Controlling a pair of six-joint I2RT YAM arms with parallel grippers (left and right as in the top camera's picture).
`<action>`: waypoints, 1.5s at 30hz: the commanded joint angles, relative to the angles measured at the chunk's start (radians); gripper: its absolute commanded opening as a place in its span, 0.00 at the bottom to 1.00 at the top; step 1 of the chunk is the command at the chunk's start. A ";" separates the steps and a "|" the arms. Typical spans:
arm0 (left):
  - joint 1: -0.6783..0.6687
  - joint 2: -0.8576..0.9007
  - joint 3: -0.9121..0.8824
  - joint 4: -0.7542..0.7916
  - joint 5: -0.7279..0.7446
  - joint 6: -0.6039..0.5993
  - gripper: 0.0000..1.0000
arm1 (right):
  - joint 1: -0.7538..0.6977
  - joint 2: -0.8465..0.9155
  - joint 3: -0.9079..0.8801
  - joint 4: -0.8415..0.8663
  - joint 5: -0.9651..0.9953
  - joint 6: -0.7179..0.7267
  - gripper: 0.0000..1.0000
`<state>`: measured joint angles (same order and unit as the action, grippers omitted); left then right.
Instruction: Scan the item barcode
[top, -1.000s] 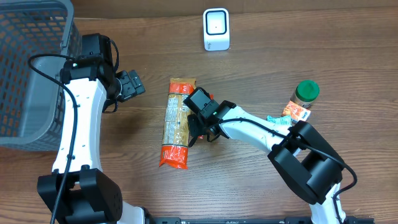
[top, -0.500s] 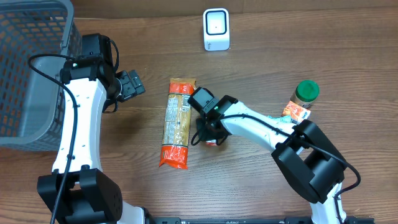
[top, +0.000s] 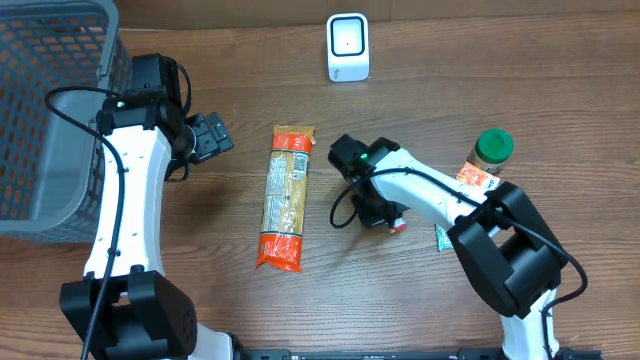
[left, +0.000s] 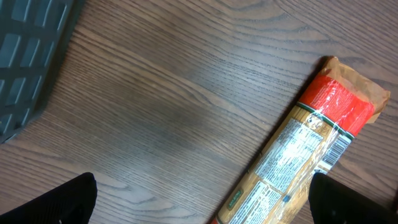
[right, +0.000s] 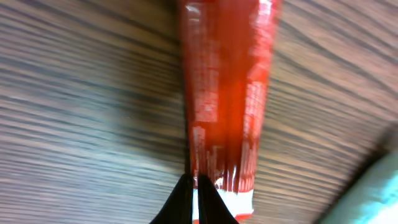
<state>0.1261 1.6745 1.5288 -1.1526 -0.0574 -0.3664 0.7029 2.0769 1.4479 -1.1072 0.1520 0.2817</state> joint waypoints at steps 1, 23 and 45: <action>-0.002 -0.014 0.016 0.001 -0.009 0.011 1.00 | -0.003 -0.035 0.046 -0.011 0.005 -0.078 0.07; -0.002 -0.014 0.016 0.001 -0.009 0.011 1.00 | -0.181 -0.097 0.043 0.192 0.000 -0.005 0.04; -0.002 -0.014 0.016 0.001 -0.009 0.011 1.00 | -0.147 0.026 0.043 0.224 -0.312 -0.005 0.04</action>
<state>0.1261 1.6745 1.5288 -1.1526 -0.0574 -0.3664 0.5430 2.1021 1.4769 -0.8852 -0.0631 0.2695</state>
